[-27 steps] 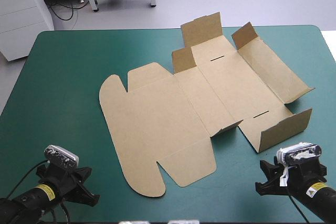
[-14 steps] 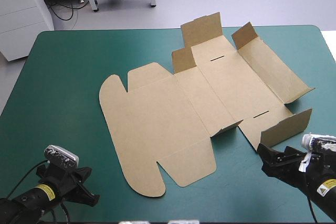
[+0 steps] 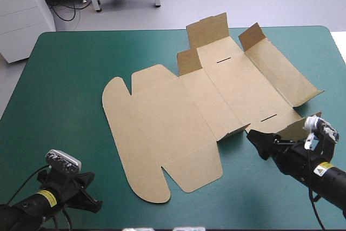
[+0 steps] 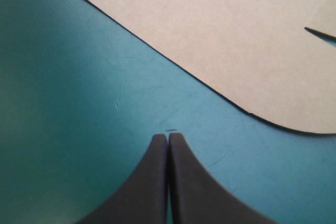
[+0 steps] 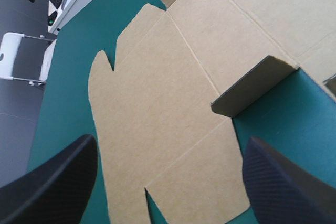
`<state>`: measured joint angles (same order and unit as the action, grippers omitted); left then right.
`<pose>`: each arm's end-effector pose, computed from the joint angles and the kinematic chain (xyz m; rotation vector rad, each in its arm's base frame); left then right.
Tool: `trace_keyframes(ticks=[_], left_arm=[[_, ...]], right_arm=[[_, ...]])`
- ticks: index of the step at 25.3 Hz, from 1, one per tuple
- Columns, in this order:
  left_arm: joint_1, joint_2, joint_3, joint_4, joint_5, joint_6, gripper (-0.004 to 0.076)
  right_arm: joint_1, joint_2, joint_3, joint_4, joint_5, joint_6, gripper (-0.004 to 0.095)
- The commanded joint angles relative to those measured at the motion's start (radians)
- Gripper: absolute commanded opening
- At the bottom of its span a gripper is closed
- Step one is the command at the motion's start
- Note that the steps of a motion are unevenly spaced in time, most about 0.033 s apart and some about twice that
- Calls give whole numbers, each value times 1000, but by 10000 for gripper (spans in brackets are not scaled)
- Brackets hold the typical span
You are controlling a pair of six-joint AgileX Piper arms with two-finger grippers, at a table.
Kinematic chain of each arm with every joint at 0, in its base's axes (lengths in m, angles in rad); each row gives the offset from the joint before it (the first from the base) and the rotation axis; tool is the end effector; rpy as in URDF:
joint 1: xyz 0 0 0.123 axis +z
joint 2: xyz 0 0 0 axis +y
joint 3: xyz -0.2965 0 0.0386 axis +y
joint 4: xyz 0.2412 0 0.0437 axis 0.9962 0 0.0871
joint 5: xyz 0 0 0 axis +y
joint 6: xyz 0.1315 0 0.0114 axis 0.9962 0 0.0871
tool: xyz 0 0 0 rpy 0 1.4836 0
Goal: Fold the box
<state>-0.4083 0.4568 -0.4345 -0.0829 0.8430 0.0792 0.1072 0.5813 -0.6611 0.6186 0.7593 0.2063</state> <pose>0.0766 -0.0420 0.2344 0.5361 2.2987 -0.2608 0.1107 0.0649 0.3237 0.3494 2.1152 0.8995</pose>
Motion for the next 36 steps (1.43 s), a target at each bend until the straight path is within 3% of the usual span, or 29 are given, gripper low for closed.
trace_keyframes(ticks=[1,11,19,27,36], left_arm=[[-5,9,-25,-7,-56,-7,-32],[-5,9,-25,-9,-56,-1,-32],[-5,9,-25,-9,-56,1,-32],[-5,9,-25,-9,-56,-1,-32],[-5,9,-25,-8,-56,-1,-32]], right_arm=[[3,79,-33,137,-82,-11,707],[3,336,-33,186,-106,-11,707],[3,576,-33,303,-135,-108,670],[3,661,-33,336,-234,-108,669],[3,668,-33,425,-177,-198,599]])
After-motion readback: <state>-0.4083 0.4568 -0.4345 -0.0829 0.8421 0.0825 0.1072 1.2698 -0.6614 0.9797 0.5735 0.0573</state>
